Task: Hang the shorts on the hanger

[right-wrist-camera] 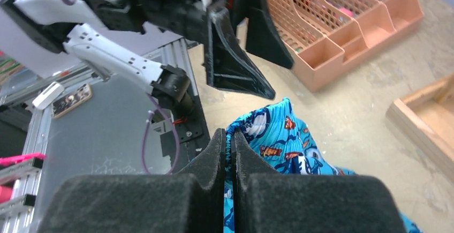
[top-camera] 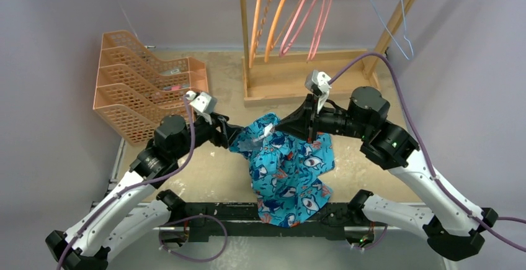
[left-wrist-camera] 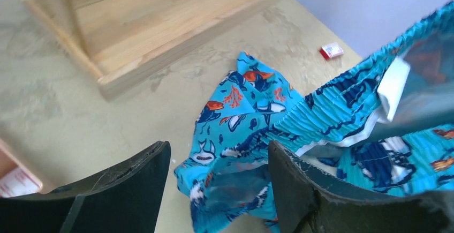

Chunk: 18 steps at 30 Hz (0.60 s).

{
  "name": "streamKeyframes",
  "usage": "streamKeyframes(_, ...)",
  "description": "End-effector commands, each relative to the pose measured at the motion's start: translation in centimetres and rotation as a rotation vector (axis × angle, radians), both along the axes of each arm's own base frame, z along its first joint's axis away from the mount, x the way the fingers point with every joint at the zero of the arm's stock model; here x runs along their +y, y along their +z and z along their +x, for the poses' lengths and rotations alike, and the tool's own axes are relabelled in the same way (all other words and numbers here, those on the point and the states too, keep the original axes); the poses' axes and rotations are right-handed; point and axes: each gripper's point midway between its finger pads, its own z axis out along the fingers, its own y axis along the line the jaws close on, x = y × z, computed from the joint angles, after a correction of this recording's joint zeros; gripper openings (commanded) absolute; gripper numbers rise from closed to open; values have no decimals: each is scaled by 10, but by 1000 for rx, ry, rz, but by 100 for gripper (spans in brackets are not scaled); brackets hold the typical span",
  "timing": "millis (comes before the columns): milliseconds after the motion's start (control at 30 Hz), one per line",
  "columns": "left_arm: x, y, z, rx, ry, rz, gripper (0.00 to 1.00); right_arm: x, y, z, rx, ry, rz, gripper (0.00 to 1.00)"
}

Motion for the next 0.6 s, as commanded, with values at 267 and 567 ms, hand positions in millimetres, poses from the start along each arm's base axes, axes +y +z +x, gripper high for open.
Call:
streamKeyframes(267,27,-67,23,312,373,-212,66,0,8,30,33,-165,48,0)
streamKeyframes(567,16,-91,44,363,407,-148,61,1,5,31,39,-166,45,0)
